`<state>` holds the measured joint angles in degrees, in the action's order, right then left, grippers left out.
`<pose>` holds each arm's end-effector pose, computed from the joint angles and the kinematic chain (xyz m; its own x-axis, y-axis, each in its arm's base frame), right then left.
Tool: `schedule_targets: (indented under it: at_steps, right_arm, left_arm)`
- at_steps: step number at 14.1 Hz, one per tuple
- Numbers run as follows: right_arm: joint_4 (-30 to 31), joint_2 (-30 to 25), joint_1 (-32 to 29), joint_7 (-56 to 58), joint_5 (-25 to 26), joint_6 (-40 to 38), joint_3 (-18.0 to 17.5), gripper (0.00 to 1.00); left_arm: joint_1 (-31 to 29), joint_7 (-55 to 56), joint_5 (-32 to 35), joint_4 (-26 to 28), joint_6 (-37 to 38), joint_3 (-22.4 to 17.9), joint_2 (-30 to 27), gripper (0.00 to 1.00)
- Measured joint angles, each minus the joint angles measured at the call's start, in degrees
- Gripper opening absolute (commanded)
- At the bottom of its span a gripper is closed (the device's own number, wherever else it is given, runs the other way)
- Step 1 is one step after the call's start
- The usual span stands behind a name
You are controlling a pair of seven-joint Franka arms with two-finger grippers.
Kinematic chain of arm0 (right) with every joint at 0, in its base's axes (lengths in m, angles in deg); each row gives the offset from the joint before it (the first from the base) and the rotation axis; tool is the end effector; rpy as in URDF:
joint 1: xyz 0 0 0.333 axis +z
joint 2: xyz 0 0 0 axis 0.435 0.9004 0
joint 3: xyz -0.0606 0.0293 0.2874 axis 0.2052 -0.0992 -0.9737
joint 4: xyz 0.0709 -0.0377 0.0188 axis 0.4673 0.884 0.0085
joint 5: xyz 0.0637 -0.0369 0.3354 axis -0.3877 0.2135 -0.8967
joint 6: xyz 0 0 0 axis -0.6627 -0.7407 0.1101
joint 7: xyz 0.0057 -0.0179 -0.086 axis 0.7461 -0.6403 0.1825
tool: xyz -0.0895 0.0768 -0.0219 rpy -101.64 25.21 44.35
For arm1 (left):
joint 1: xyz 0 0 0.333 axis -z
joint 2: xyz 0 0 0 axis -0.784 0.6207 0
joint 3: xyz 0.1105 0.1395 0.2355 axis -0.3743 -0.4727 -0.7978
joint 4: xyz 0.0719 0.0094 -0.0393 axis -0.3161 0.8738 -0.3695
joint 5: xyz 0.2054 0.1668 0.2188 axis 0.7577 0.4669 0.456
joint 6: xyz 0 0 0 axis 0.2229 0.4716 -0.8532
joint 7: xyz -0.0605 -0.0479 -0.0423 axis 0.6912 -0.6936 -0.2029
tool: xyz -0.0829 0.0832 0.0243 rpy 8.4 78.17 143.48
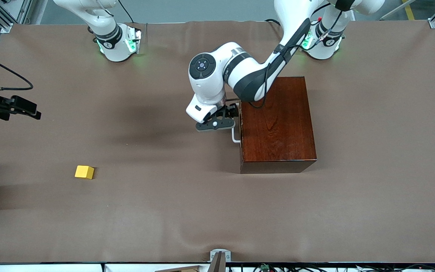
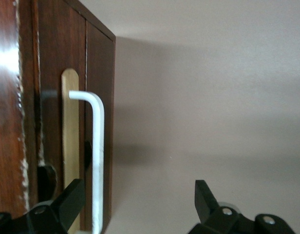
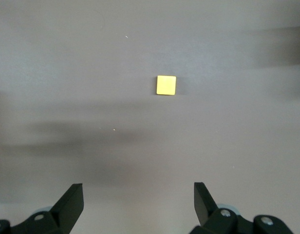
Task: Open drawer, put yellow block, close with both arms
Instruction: 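Reach the left gripper down to the white drawer handle, then pull the drawer open with the left gripper while the right gripper reaches the cube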
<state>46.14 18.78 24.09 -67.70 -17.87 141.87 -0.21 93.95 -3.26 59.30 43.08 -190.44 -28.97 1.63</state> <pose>0.5264 -0.0274 0.5698 0.9985 -0.0083 -0.0532 -0.0105 -0.9991 -0.0408 0.4486 -0.4940 0.3426 0.9987 0.0479 0.0149 0.0492 -0.9931 -0.1066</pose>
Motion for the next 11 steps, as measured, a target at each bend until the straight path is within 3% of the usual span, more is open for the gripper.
schedule_targets:
  at_steps: [11]
  right_arm:
    - [-0.5, -1.9, 2.3, -0.1, 1.5, -0.3, -1.2, 1.0]
  left_arm:
    - [1.4, -0.5, 3.2, 0.4, 1.2, 0.0, 4.6, 1.0]
